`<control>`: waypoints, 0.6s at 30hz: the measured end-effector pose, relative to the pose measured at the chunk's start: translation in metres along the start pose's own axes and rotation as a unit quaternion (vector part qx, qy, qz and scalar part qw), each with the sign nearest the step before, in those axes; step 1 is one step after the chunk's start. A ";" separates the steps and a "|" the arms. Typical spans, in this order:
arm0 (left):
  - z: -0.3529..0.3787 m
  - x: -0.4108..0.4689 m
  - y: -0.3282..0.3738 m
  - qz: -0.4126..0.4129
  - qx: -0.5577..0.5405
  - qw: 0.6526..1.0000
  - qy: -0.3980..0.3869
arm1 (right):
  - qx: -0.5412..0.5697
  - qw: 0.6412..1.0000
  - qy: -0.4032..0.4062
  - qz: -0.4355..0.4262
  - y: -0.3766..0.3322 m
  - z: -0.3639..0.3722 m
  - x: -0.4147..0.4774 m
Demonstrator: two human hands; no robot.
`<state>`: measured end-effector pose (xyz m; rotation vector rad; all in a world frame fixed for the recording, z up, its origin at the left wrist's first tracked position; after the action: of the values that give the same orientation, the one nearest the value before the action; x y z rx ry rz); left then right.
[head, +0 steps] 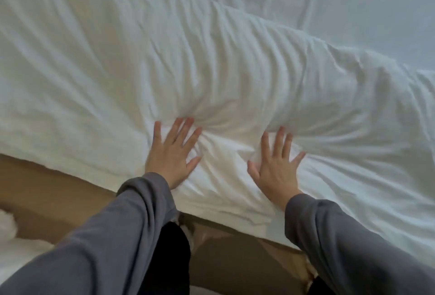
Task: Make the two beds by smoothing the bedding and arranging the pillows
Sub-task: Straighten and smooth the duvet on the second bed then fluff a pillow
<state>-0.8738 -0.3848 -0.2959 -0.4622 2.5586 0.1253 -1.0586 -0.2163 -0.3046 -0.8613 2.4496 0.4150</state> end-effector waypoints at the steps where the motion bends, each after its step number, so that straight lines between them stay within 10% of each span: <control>1: 0.008 -0.013 -0.039 -0.009 0.016 1.000 -0.001 | -0.002 1.000 0.002 -0.019 -0.048 0.003 -0.005; 8: 0.043 -0.140 -0.281 -0.248 -0.024 0.967 -0.051 | -0.023 0.975 0.034 -0.219 -0.341 -0.030 -0.035; 12: 0.049 -0.196 -0.352 -0.369 -0.228 0.900 0.033 | -0.035 0.972 0.046 -0.228 -0.422 -0.063 -0.033; 14: 0.050 -0.208 -0.378 -0.450 -0.390 0.785 0.169 | -0.049 0.972 0.059 -0.221 -0.442 -0.076 -0.029; 18: 0.072 -0.208 -0.430 -0.532 -0.653 0.422 0.335 | -0.090 0.963 0.086 -0.238 -0.472 -0.088 -0.021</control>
<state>-0.5218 -0.7128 -0.2478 -2.9897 1.4385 1.7163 -0.7702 -0.5995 -0.2740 -1.5747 2.2700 0.3988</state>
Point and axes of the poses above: each hand's wrist, its own x-axis towards the middle knuckle, its own z-axis out of the palm, y = z × x, the point moved 5 cm from there along x, towards the middle knuckle, and after that the axes turned 11 degrees about z, right-handed, at the moved point
